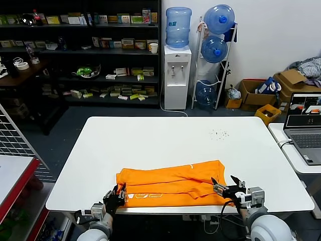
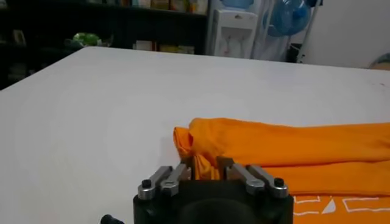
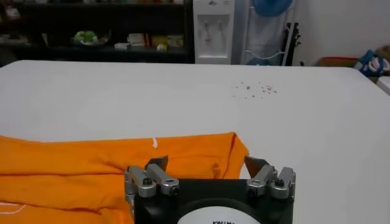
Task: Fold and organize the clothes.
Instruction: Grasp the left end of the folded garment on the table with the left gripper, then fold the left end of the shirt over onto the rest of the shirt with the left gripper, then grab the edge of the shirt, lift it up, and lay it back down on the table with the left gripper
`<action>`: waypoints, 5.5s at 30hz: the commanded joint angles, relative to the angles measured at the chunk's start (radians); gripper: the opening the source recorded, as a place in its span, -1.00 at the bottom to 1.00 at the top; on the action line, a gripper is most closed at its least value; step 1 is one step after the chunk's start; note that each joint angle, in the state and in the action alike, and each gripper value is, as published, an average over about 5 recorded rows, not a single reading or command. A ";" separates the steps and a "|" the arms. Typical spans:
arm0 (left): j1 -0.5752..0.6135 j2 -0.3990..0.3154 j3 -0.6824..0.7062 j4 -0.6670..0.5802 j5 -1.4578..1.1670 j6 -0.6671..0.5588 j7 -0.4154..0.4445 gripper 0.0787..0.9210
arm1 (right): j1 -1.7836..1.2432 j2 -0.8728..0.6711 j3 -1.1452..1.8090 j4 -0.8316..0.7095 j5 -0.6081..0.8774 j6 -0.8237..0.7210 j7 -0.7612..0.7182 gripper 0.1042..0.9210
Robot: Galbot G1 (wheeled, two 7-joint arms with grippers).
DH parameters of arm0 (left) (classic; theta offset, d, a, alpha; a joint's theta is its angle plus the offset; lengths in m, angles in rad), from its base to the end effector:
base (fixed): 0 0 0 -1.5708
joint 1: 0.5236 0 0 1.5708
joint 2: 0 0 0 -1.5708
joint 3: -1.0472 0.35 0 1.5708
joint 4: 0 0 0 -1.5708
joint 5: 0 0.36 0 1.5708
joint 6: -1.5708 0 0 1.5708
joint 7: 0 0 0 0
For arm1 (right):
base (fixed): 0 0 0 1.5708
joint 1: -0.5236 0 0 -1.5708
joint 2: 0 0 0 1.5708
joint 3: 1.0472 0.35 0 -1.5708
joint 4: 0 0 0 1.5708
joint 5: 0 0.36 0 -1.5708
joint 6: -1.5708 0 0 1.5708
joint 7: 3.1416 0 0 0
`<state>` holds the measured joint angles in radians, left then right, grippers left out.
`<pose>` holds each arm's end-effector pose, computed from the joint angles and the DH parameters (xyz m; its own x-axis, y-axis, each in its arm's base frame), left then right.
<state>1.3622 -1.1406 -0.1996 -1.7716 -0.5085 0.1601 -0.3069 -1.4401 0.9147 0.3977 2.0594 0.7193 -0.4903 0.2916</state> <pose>0.2251 0.0139 -0.3885 -0.8976 0.0833 0.4328 0.0518 0.9951 -0.0841 0.2271 -0.0788 -0.2757 -0.8326 -0.1197 0.5408 -0.1254 0.9918 0.0265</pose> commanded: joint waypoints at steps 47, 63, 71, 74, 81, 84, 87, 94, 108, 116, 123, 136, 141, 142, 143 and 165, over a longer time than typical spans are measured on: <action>0.076 0.527 -0.290 -0.064 -0.287 0.072 -0.035 -0.93 | 0.098 0.099 -0.080 -0.086 -0.055 0.043 -0.007 0.76; -0.154 0.088 0.080 -0.277 -0.363 0.245 -0.199 -0.93 | 0.023 0.140 -0.035 -0.079 -0.102 0.039 0.001 0.76; -0.187 0.050 0.122 -0.250 -0.318 0.248 -0.209 -0.93 | 0.026 0.150 -0.040 -0.086 -0.106 0.038 0.001 0.76; -0.189 0.044 0.128 -0.243 -0.304 0.247 -0.211 -0.93 | 0.029 0.149 -0.043 -0.088 -0.106 0.038 0.002 0.76; -0.190 0.025 0.122 -0.212 -0.287 0.245 -0.204 -0.91 | 0.035 0.145 -0.046 -0.091 -0.103 0.037 0.001 0.76; -0.190 0.018 0.114 -0.207 -0.284 0.244 -0.201 -0.81 | 0.036 0.145 -0.048 -0.091 -0.103 0.038 0.001 0.76; -0.184 0.017 0.103 -0.218 -0.288 0.244 -0.202 -0.61 | 0.036 0.146 -0.049 -0.091 -0.103 0.038 0.001 0.76; -0.121 0.098 -0.006 -0.270 -0.335 0.238 -0.186 -0.14 | 0.033 0.143 -0.045 -0.087 -0.102 0.039 -0.002 0.76; 0.034 0.440 -0.253 0.152 -0.295 -0.065 0.348 0.74 | 0.044 0.142 -0.060 -0.091 -0.100 0.041 -0.007 0.76; -0.009 0.397 -0.207 0.170 -0.316 -0.065 0.368 0.77 | 0.031 0.134 -0.047 -0.086 -0.098 0.040 -0.005 0.76; -0.023 0.373 -0.185 0.147 -0.343 -0.033 0.345 0.77 | 0.027 0.138 -0.043 -0.086 -0.099 0.041 -0.006 0.76; -0.040 0.334 -0.167 0.152 -0.336 -0.017 0.315 0.73 | 0.031 0.136 -0.049 -0.090 -0.097 0.039 -0.005 0.76; -0.047 0.320 -0.156 0.148 -0.341 -0.009 0.311 0.43 | 0.032 0.136 -0.050 -0.090 -0.097 0.038 -0.004 0.76; -0.048 0.317 -0.154 0.148 -0.342 -0.007 0.309 0.37 | 0.032 0.136 -0.050 -0.089 -0.097 0.038 -0.003 0.76; -0.049 0.314 -0.153 0.148 -0.342 -0.004 0.307 0.31 | 0.032 0.136 -0.050 -0.089 -0.097 0.037 -0.003 0.76; -0.040 0.270 -0.174 0.018 -0.310 0.027 0.240 -0.97 | 0.036 0.137 -0.052 -0.091 -0.096 0.040 -0.002 0.76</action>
<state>1.3101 -0.8644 -0.3542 -1.6597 -0.8440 0.1678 -0.0354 -1.4044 1.0513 0.3453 1.9686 0.6229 -0.4518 0.2886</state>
